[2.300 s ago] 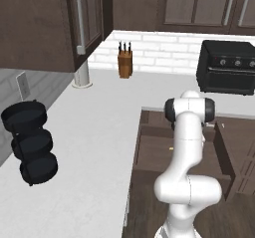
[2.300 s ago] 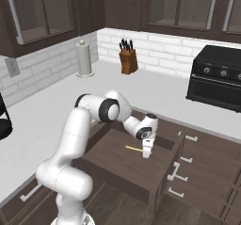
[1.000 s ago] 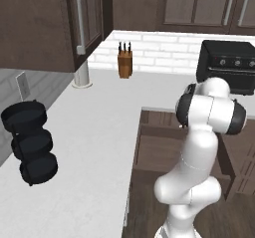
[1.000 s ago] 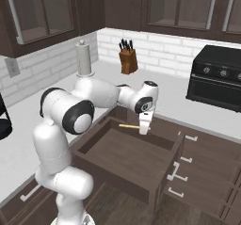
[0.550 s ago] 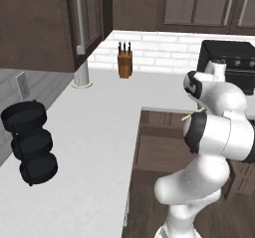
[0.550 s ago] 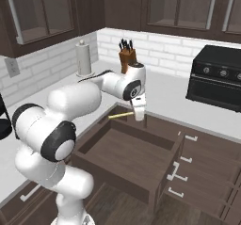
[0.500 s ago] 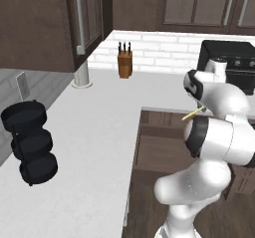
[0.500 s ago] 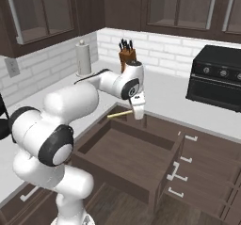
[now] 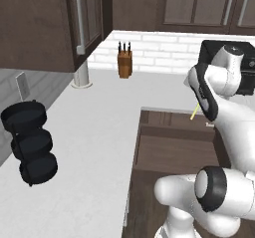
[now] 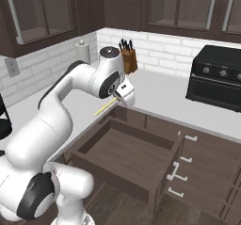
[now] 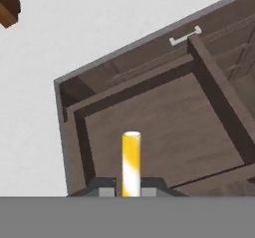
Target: Take a straw from the drawer in front and place it inside the glass cup on the dining counter.
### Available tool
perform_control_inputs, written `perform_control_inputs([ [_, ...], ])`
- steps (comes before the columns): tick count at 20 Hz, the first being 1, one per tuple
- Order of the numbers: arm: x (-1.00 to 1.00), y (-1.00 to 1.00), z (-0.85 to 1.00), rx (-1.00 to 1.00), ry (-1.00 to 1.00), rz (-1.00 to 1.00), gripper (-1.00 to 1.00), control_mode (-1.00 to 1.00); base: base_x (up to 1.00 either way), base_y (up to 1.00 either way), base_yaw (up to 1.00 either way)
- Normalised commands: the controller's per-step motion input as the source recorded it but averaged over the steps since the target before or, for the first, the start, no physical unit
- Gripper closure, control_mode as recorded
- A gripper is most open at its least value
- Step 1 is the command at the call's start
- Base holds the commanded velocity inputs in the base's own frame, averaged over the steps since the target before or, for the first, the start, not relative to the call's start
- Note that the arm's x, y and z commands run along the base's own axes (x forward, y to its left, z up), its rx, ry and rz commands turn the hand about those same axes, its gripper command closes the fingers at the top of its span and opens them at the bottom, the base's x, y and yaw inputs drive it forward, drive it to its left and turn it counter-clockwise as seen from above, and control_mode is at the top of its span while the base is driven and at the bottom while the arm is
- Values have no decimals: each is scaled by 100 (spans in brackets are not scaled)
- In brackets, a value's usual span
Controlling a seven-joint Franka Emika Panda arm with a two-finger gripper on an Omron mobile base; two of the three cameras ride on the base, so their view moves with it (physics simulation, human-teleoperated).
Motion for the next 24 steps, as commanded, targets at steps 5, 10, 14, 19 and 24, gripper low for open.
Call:
perform_control_inputs([
  [5, -51, 54, 85, -10, -7, 45, 100, -100, 0, 0, 0],
  [10, -50, 69, 51, -14, -5, 33, 100, -100, 0, 0, 0],
  [14, -32, 66, 3, -15, 0, 28, 100, -100, 0, 0, 0],
  [19, -19, 31, 0, -10, -2, 14, 100, 100, -34, 5, 6],
  [24, 0, 0, 0, 0, 0, 0, 100, 100, -100, -11, 4],
])
